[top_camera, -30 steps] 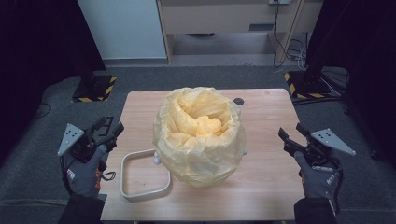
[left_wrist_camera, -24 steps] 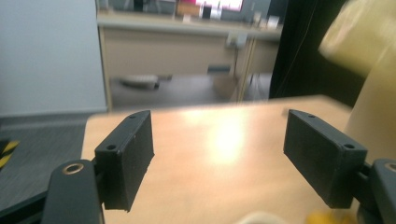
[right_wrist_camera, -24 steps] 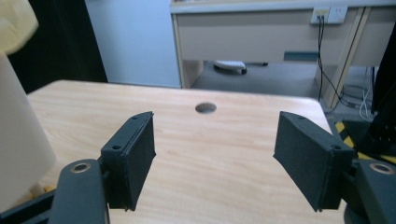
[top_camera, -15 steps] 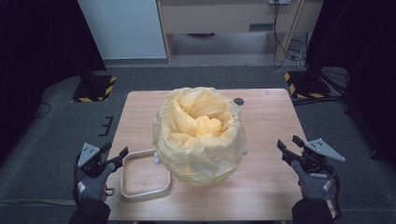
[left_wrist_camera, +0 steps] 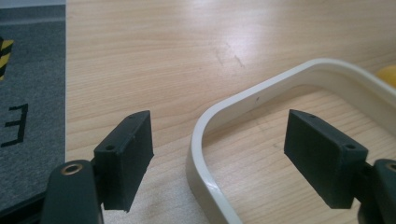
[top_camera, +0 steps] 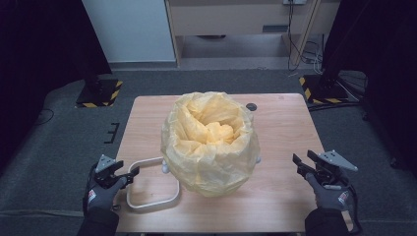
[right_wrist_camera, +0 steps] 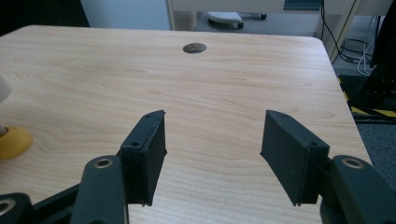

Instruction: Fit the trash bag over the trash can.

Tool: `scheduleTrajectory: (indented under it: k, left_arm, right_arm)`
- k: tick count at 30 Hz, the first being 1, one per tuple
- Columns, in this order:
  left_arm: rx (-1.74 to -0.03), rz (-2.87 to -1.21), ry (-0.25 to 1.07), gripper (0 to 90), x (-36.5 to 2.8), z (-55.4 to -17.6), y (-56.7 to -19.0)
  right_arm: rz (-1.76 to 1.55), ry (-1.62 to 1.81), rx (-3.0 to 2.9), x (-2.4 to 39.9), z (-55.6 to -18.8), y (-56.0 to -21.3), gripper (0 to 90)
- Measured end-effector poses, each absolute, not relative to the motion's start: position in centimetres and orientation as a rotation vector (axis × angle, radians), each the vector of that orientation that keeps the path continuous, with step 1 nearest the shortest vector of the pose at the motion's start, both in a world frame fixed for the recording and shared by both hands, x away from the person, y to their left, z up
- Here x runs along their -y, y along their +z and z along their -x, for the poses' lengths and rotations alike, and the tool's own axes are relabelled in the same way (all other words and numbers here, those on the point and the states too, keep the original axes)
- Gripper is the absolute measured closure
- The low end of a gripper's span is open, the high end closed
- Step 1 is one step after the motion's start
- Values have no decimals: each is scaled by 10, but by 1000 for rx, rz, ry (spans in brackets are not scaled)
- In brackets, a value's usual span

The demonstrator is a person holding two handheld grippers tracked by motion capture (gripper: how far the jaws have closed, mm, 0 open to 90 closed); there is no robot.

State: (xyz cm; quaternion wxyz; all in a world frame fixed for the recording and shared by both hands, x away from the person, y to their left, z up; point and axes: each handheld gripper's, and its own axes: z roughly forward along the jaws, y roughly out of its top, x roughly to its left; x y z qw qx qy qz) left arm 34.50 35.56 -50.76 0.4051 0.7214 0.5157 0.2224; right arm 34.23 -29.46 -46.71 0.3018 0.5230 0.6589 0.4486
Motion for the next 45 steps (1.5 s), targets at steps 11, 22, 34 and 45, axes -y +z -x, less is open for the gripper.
scheduleTrajectory:
  k: [11, 22, 34, 45]
  left_arm:
    - [-1265, -1967, 525, 320, -350, -360, -521]
    - [-1301, -1973, 445, 432, -348, -370, -525]
    - [-1305, -2020, 444, 650, -349, -373, -522]
    - [-1139, -2088, 539, 518, -352, -372, -513]
  right_arm:
    - [-1367, 1167, -1776, 292, -344, -468, 423]
    - [-1372, 1154, -1787, 292, -344, -469, 423]
    - [-1368, 1152, -1795, 291, -345, -470, 423]
    - [-1367, 1144, -1802, 291, -345, -470, 423]
